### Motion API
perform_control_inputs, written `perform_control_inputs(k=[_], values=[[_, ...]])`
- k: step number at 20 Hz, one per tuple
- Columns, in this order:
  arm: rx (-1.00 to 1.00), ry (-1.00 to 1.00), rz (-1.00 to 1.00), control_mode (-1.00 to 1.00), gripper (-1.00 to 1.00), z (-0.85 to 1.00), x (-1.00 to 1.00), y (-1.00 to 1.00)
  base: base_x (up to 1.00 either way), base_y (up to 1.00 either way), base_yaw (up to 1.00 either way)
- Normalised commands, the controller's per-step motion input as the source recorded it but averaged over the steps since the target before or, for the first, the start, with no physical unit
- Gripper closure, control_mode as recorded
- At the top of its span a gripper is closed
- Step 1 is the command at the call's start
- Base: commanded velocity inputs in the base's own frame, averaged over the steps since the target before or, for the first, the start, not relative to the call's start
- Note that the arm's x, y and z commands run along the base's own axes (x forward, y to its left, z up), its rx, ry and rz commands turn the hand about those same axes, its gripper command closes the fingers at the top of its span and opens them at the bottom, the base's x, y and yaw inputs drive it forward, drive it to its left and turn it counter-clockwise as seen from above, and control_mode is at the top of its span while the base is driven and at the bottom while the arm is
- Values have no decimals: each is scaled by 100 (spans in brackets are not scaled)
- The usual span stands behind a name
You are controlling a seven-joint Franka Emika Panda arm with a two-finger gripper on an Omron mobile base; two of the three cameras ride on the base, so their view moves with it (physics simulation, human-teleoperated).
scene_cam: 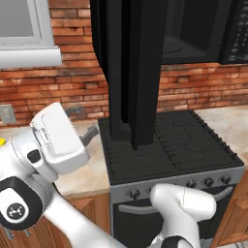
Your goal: Close the microwave door.
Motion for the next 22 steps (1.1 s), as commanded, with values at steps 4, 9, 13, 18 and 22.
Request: perform_control_inputs(k=[4,9,13,18,22], values=[[0,0,-5,-100,-100,0,78,-14,0,0,0],[0,0,-7,-100,-100,0,61,-2,0,0,0],[0,-2,-6,-100,-100,7,3,-33,0,0,0],[2,0,-2,-100,-100,14,0,-72,0,0,0],[6,0,-1,-100,-100,11,0,-96,0,0,0]])
